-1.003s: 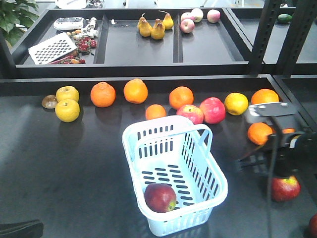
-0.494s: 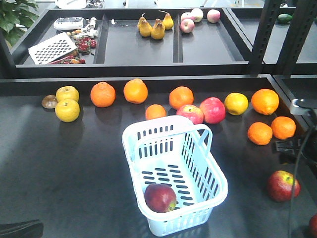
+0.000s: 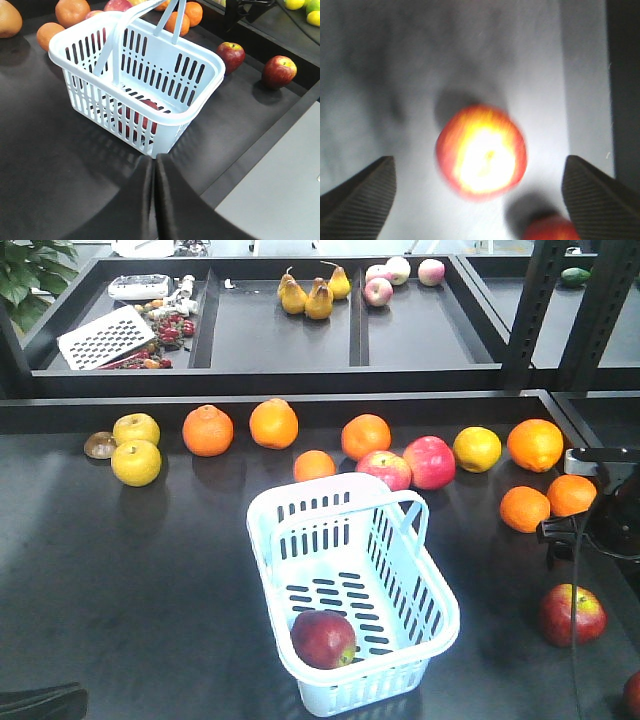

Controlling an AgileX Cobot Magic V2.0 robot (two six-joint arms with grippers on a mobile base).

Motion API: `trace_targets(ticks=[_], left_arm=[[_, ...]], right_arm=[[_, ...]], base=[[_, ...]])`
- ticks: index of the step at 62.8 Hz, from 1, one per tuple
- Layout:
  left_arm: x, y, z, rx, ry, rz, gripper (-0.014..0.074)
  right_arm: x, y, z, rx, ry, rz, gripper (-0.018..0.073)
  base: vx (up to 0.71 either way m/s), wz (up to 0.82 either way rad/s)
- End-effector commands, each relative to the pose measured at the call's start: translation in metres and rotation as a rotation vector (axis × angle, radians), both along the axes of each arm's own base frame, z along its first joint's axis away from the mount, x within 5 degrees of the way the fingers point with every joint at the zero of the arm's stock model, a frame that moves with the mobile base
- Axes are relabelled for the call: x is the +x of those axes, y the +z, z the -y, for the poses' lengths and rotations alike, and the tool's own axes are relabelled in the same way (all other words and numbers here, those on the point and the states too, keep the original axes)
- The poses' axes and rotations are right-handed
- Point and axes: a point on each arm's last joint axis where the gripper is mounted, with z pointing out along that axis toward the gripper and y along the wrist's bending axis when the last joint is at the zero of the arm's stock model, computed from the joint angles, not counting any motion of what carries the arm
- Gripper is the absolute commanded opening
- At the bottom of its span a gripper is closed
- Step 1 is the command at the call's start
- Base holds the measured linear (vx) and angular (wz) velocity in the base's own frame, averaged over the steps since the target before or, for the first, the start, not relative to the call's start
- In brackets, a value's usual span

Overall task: Pick three apples into basket with both arms
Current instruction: 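Move the right gripper back and grasp a second red apple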

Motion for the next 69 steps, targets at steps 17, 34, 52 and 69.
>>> trace_targets(ticks=[17, 34, 52, 69], left_arm=[[0.004, 0.013, 0.001, -0.065, 0.033, 0.04, -0.0006], [0.004, 0.013, 0.001, -0.065, 0.034, 0.041, -0.0006], [0.004, 0.013, 0.001, -0.065, 0.033, 0.04, -0.0006], [0.004, 0.013, 0.001, -0.065, 0.033, 0.04, -0.0006]], right_arm=[[0.016, -0.026, 0.006, -0.004, -0.018, -0.053, 0.0602], [0.019, -0.064, 0.006, 0.007, -0.011, -0.126, 0.0574], [0.017, -0.03, 0.003, 0.017, 0.024, -0.057, 0.0207], [-0.02, 0.084, -0.022, 0.168, 0.171, 0.147, -0.0008]], base=[[0.0, 0.0], [0.0, 0.0], [0.0, 0.0], [0.0, 0.0]])
